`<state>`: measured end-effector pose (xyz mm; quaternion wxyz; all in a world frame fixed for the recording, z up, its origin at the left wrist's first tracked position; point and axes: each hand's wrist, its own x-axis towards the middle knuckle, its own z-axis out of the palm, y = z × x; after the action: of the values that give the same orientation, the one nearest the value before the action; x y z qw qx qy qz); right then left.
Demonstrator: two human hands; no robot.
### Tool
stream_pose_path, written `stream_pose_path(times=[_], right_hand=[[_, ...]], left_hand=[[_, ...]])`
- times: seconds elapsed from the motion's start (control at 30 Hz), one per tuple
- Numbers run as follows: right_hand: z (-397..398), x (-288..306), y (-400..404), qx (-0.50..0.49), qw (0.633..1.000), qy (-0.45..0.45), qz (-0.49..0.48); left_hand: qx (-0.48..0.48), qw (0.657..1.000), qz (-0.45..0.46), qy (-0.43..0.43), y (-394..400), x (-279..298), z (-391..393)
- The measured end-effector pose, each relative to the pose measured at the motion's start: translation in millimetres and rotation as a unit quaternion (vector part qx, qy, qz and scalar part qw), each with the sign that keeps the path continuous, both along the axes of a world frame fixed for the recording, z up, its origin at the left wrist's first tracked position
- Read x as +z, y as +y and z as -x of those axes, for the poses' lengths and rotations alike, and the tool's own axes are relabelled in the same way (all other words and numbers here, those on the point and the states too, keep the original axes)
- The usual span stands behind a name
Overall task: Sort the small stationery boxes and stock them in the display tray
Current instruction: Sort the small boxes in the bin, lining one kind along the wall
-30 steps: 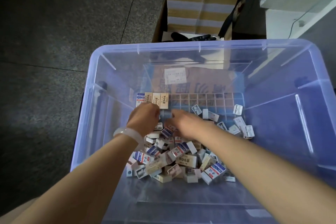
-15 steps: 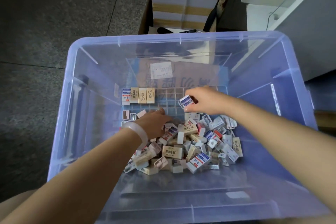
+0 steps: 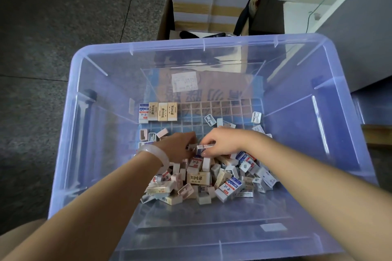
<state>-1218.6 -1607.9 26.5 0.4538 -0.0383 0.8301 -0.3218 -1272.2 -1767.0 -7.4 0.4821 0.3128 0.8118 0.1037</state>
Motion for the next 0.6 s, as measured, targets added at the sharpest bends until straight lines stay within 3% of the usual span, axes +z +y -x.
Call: stream_pose_path(times=[0.33,0.47,0.6], right_hand=[[-4.6,2.2,-3.9,0.023,1.0,-0.016,-0.005],[-7.6,5.9,-7.2,0.038,0.999,0.0,-0.016],[-12.4,5.3,-22.9,-0.015,1.0,0.014,-0.017]], left_hand=[[0.069,0.997,-0.041,-0.01,-4.3,9.3,-4.4],[0.132,0.99,-0.038,0.027,-6.2,13.1,-4.4],[0.198,0.974,-0.025,0.102,-8.0,21.3,-2.2]])
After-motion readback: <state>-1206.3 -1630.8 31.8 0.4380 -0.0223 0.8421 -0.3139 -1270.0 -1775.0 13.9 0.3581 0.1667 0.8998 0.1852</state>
